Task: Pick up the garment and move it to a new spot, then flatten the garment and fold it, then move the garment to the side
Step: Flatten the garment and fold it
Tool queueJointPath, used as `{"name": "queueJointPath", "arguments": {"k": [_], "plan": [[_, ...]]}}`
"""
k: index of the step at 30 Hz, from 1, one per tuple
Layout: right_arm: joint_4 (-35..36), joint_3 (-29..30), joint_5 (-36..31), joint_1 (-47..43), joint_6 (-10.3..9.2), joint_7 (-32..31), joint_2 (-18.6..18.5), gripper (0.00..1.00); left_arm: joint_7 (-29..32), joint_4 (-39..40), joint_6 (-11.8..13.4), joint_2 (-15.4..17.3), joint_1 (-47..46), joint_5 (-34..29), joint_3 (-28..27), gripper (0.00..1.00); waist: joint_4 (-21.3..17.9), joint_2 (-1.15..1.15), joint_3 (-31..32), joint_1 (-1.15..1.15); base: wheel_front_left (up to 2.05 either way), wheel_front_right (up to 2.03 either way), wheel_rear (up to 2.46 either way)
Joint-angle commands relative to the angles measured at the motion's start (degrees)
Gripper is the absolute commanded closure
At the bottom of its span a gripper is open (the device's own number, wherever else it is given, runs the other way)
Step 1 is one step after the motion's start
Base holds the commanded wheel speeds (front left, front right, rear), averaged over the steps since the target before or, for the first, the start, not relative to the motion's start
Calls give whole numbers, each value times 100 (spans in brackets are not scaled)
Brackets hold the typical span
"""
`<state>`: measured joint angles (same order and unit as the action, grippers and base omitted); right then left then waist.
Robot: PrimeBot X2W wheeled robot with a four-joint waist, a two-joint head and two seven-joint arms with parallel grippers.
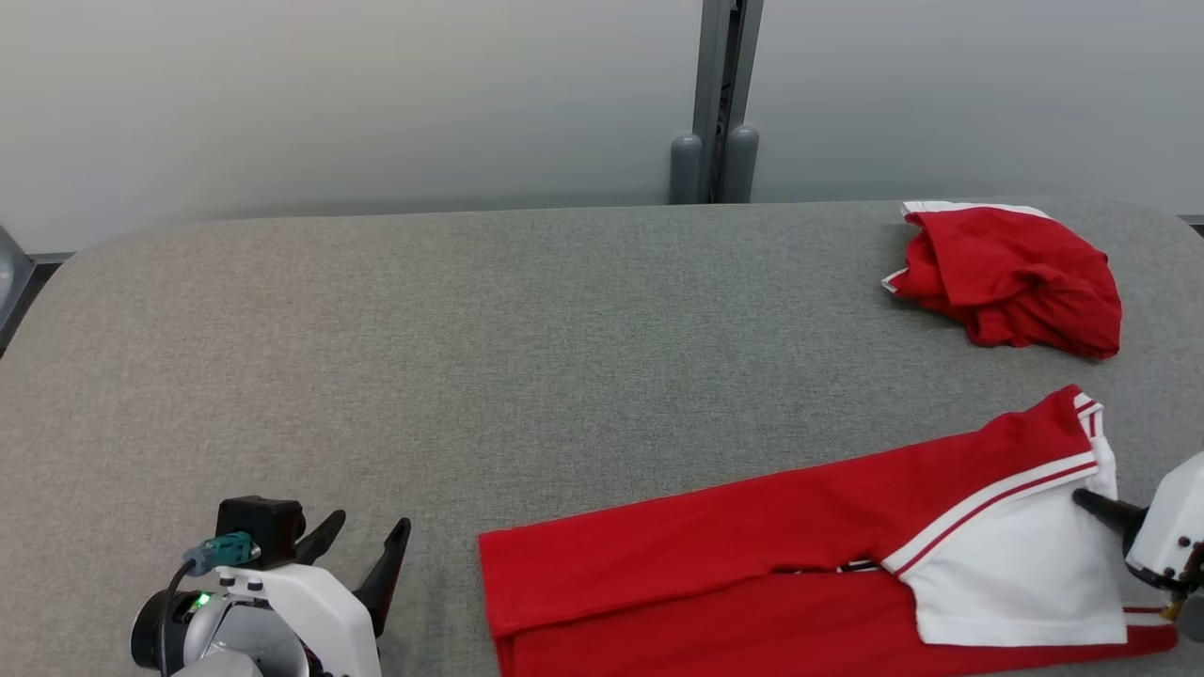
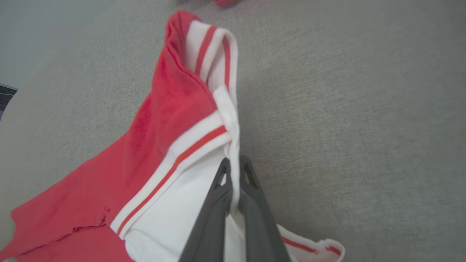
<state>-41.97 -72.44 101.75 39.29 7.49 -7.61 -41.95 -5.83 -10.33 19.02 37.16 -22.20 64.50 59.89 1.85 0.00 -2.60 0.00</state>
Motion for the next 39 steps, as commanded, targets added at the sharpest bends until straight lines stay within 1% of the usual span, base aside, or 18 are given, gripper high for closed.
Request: {"name": "queueJointPath", "arguments": {"k": [1, 4, 6, 9, 13, 16, 19, 23, 26, 29, 32, 36, 37, 39], "plan": [[-86, 18, -42, 81, 3, -3, -69, 100, -17, -28, -25, 16, -53, -6, -29, 0, -43, 0, 11, 0, 0, 0, 0], [-314, -6, -141, 273, 3, -60, -189, 100, -30, -32, -37, 4, -74, -25, -28, 0, -130, 0, 42, 0, 0, 0, 0], [-346, -20, -185, 350, 3, -109, -214, 100, -54, -35, -42, -13, -59, -24, -30, 0, -154, 0, 69, 0, 0, 0, 0], [-191, -13, -164, 427, 3, -96, -298, 100, -119, -49, -46, -51, -4, 6, -48, 0, -160, 0, 125, 0, 0, 0, 0], [166, -15, -156, 475, 3, -33, -507, 100, -267, -84, -11, -104, 85, 40, -94, 0, -113, 0, 239, 0, 0, 0, 0], [619, -23, -143, 473, 3, -57, -659, 100, -460, -105, 8, -129, 156, 47, -174, 0, -64, 0, 337, 0, 0, 0, 0], [1272, -20, -74, 487, 3, -69, -865, 100, -636, -121, 31, -168, 205, -16, -252, 0, 3, 0, 401, 0, 0, 0, 0], [2130, -33, 7, 474, 3, -44, -1107, 100, -808, -137, 3, -243, 244, -158, -356, 0, 136, 0, 469, 0, 0, 0, 0], [2687, -42, 103, 437, 3, -18, -1240, 100, -887, -125, -64, -295, 282, -311, -461, 0, 275, 0, 518, 0, 0, 0, 0], [3154, -54, 238, 372, 4, 29, -1300, 100, -924, -104, -146, -351, 316, -548, -587, 0, 434, 0, 540, 0, 0, 0, 0], [3451, -66, 363, 295, 4, 86, -1261, 100, -936, -55, -235, -450, 334, -917, -782, 0, 624, 0, 545, 0, 0, 0, 0], [3536, -80, 446, 165, 4, 139, -1074, 100, -935, -51, -373, -630, 589, -1233, -1176, 0, 892, 0, 541, 0, 0, 0, 0], [3536, -80, 446, 165, 4, 139, -1074, 100, -935, -51, -373, -630, 589, -1233, -1176, 0, 892, 0, 541, 0, 0, 0, 0], [3458, -87, 467, 75, 4, 112, -948, 100, -935, -78, -457, -719, 686, -1358, -1305, 0, 1034, 0, 538, 0, 0, 0, 0]]}}
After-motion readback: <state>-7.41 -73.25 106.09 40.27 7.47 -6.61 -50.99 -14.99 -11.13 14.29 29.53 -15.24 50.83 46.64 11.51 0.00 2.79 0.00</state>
